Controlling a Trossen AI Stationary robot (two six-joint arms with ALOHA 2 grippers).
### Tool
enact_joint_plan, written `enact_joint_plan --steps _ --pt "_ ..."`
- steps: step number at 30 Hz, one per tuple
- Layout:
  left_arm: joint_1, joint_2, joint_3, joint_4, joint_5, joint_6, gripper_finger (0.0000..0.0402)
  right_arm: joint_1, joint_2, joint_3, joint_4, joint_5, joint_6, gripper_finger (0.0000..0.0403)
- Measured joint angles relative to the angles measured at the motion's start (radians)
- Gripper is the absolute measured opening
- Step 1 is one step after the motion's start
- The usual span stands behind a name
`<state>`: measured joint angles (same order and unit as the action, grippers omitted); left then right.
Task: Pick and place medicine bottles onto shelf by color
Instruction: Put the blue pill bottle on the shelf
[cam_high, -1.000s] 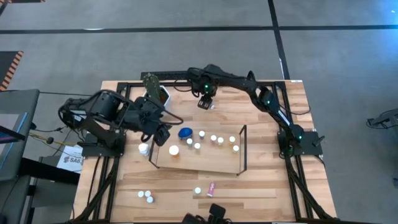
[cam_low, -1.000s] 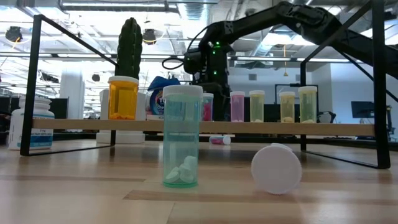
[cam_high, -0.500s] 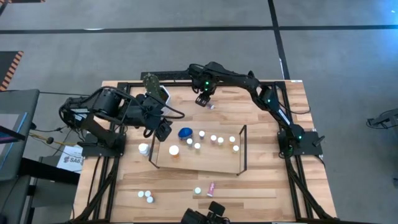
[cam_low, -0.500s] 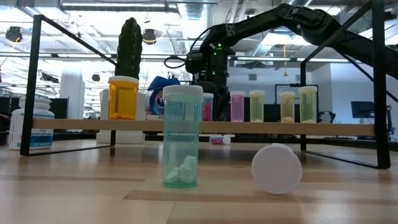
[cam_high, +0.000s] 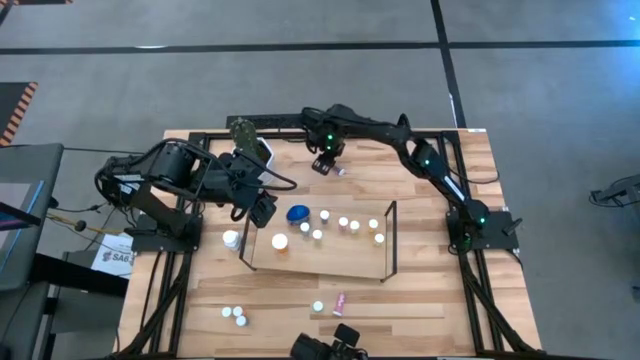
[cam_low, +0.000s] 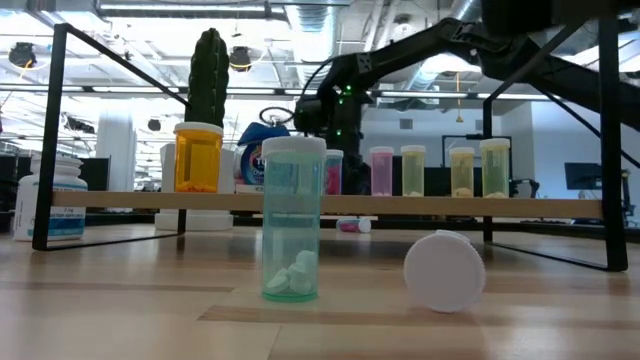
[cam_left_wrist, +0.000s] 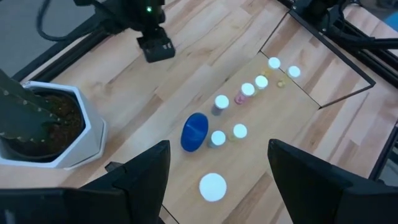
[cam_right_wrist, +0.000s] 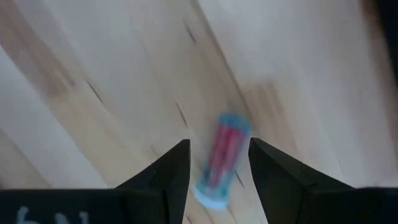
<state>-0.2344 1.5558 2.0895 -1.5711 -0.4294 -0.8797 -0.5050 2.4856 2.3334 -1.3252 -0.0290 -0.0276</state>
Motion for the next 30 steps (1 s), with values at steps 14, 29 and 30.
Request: enact_joint_plan --steps 14,29,30 --pt "0.0 0.0 0.0 0.0 0.005 -0.023 0.0256 -0.015 0.023 -0.001 -0.005 -0.054 -0.032 0.0187" --pt "-0.001 0.0 0.0 0.0 0.005 -0.043 0.0256 -0.041 0.021 -0.058 -0.075 -0.08 -0.085 0.0186" --pt "-0.001 0.0 0.0 0.0 0.005 -0.046 0.0256 -0.042 0.023 -0.078 -0.074 -0.08 -0.086 0.0185"
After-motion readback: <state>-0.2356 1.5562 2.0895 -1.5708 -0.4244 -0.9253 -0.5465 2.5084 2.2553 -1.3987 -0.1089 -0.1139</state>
